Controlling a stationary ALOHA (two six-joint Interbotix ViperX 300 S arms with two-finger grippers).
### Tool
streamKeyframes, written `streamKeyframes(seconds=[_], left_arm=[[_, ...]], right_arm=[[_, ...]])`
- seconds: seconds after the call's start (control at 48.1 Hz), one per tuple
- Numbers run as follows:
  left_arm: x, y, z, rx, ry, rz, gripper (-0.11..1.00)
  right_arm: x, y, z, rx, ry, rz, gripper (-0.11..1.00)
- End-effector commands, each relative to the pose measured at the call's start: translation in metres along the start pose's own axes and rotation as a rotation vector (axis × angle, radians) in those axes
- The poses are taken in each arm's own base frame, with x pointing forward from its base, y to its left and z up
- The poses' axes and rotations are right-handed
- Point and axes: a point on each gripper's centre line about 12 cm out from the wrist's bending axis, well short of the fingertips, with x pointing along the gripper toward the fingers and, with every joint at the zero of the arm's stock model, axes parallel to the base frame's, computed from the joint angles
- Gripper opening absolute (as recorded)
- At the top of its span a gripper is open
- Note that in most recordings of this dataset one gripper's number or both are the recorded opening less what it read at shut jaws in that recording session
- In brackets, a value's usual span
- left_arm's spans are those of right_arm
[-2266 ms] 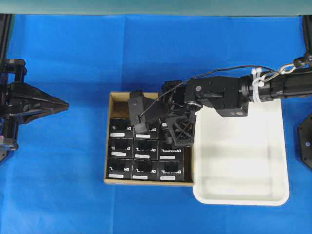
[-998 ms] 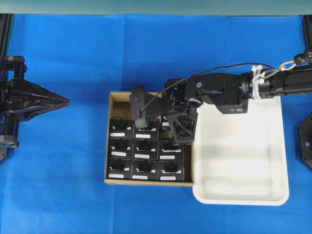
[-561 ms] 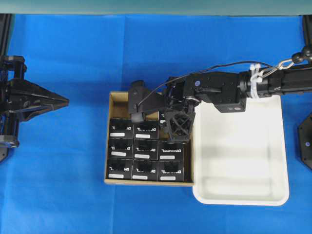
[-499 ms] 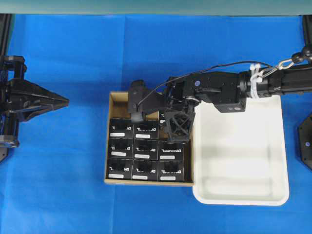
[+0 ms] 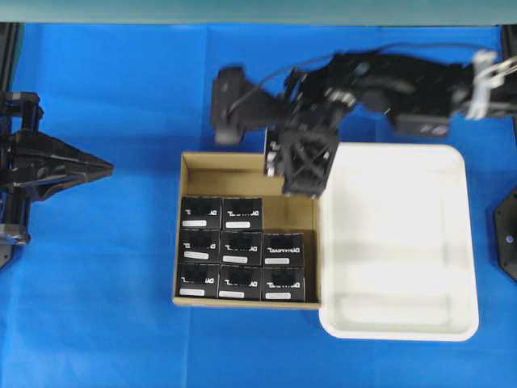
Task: Pick the box from inside the cardboard box.
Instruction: 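Lift the servo box up out of the cardboard box, then carry the held servo box over the white tray and hold it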
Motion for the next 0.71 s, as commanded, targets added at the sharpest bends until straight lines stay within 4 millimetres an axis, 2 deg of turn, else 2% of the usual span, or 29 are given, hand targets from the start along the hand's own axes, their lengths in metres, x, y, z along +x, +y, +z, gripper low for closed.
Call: streamKeyframes(seconds=[0.0,0.145,0.27,0.457,0.686], left_arm=[[0.0,-0.001,0.011,0.0,-0.031,-0.003,-0.02],[0.0,-0.001,0.012,-0.001,-0.031,-0.006,-0.02],[0.0,-0.001,0.012,0.002,-0.032,-0.005,-0.02],[0.001,0.0,0.008,0.003,-0.008,0.0,-0.02],[0.0,0.0,0.007,0.003,0.0,-0.001,-0.02]], right_arm=[[-0.034,-0.002,0.0,0.005,-0.04,-0.007,0.62],[-0.062,-0.003,-0.015,0.012,-0.024,-0.006,0.62],[-0.07,-0.002,-0.03,0.018,0.005,0.0,0.62],[-0.058,-0.002,-0.054,0.032,0.037,0.002,0.62],[-0.022,0.002,-0.084,0.051,0.05,-0.001,0.62]])
